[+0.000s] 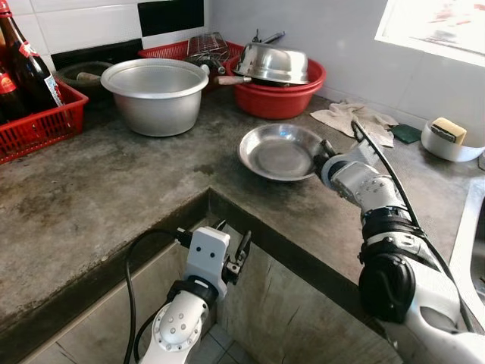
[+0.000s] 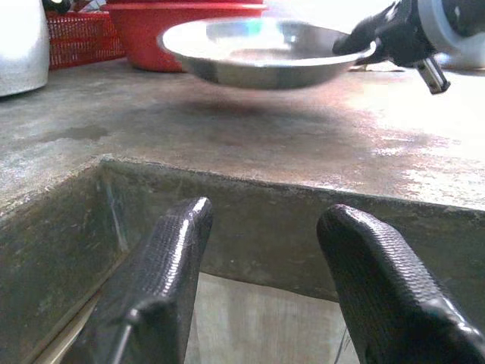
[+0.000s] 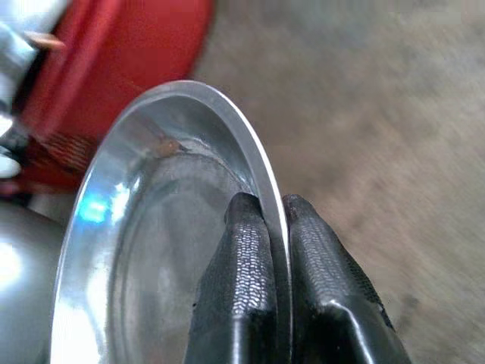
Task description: Kitchen organization
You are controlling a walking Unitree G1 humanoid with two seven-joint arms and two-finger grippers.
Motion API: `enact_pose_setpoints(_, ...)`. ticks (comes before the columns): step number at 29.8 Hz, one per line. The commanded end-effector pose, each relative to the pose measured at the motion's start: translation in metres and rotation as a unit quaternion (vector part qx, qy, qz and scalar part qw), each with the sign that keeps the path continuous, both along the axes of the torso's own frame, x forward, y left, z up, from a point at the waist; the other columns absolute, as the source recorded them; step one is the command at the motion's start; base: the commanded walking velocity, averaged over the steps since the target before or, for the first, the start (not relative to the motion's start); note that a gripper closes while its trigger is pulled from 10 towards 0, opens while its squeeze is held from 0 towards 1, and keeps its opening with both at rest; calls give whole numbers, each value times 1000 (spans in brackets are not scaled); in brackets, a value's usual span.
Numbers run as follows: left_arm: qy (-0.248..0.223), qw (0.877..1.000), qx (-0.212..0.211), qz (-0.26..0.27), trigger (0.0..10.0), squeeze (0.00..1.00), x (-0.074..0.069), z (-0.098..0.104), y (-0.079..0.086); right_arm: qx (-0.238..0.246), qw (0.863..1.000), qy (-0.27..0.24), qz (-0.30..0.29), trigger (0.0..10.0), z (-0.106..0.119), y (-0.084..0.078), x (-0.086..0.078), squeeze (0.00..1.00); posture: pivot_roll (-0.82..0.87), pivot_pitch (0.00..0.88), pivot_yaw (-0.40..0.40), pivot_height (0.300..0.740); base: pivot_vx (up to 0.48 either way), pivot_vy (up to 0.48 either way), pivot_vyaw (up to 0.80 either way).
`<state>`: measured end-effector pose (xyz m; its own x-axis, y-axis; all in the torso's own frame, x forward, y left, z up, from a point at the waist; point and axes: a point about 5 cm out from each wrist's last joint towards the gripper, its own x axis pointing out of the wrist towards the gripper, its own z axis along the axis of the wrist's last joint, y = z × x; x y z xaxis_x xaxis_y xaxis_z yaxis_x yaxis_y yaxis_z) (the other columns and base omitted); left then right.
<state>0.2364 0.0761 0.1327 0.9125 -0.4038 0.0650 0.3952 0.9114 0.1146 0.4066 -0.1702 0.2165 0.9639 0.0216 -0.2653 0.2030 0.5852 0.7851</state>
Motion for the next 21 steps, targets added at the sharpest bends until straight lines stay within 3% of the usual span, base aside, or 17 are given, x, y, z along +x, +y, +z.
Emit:
enact_pose_setpoints(1,2,1000,2,-2,10000,0,1,-1,-1,17,998,-50,-27,0,10,-7,-3,0,52,25,-86,740,0,0,0)
enact_pose_setpoints(3,2,1000,2,-3,10000,0,1,-1,-2,6,997,-68,-38,0,11,-8,-6,0,55,26,-84,740,0,0,0)
enact_pose_setpoints(6,1,1000,2,0,10000,0,2,-1,-1,-59,993,-96,-47,0,15,-12,-16,0,56,27,-86,740,0,0,0)
enact_pose_setpoints(10,1,1000,2,2,10000,0,2,-1,1,-109,984,-134,-47,0,23,-11,-28,0,51,28,-81,740,0,0,0)
enact_pose_setpoints(14,0,1000,2,-1,10000,0,3,0,1,-171,967,-180,-61,0,31,-10,-46,0,44,26,-71,740,0,0,0)
enact_pose_setpoints(19,-2,1000,2,-3,10000,0,4,0,0,-231,950,-197,-72,0,32,-10,-58,0,44,24,-71,740,0,0,0)
enact_pose_setpoints(21,-3,1000,0,-1,10000,0,5,2,1,-269,937,-205,-87,0,34,-11,-65,0,45,21,-70,740,0,0,0)
